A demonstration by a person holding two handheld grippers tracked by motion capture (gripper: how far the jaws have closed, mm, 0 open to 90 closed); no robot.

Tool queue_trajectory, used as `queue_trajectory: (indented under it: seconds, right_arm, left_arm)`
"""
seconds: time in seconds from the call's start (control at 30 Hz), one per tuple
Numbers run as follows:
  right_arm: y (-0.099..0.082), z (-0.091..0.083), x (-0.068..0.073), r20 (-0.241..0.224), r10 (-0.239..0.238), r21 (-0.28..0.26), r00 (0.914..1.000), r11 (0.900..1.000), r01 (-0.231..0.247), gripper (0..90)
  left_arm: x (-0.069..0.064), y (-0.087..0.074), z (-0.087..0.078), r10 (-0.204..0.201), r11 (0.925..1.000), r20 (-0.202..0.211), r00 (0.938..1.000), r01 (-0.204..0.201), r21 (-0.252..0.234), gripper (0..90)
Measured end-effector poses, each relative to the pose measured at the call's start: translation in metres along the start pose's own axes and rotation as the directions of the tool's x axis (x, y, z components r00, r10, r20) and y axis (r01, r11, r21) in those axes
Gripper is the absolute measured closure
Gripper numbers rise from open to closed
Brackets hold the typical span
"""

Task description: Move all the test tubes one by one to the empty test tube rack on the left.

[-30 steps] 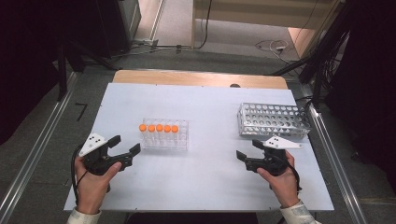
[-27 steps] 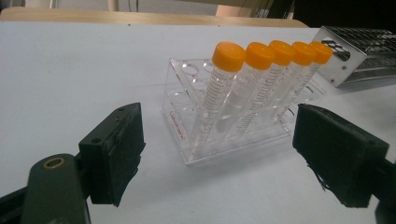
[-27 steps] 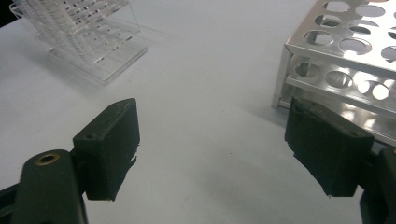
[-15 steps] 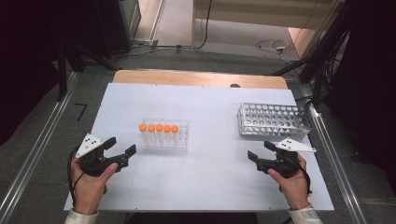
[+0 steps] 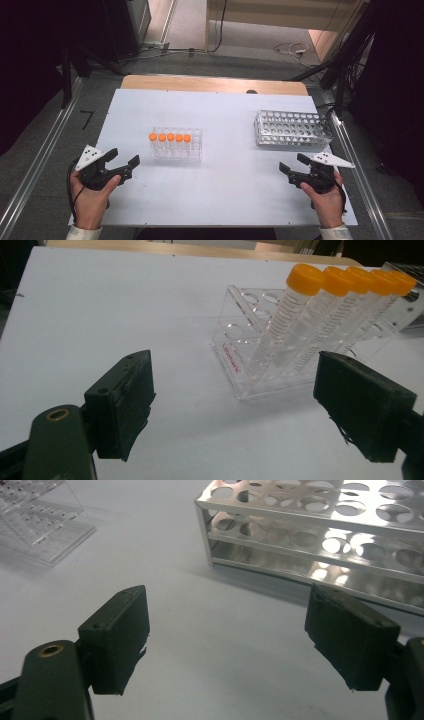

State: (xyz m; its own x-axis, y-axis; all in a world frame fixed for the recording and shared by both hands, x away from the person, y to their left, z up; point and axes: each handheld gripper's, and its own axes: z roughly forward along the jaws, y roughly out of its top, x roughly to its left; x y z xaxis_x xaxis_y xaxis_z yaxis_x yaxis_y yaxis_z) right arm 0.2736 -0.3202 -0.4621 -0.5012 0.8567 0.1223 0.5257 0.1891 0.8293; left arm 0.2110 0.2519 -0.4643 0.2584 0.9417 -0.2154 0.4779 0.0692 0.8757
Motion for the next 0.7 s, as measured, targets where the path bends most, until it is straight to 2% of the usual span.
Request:
queue_trajectory:
  seconds: [0.23, 0.37, 0.7]
  right_arm:
    - [-0.010, -0.009, -0.017, 0.082, 0.013, 0.010, 0.9966, 0.9999, -0.014, 16.8]
    - [-0.017, -0.014, -0.028, 0.105, 0.047, 0.009, 0.9934, 0.9988, -0.048, 16.8]
    - [-0.032, -0.019, -0.048, 0.152, 0.090, 0.030, 0.9843, 0.9950, -0.096, 16.8]
  left_arm:
    - [0.009, -0.005, 0.000, -0.010, 0.9999, -0.041, 0.9991, 0.010, 0.008, 16.9]
    - [0.012, -0.006, 0.000, -0.013, 0.9998, -0.057, 0.9983, 0.014, 0.014, 16.9]
    - [0.014, -0.012, 0.002, -0.011, 0.9993, -0.076, 0.9971, 0.013, 0.035, 16.9]
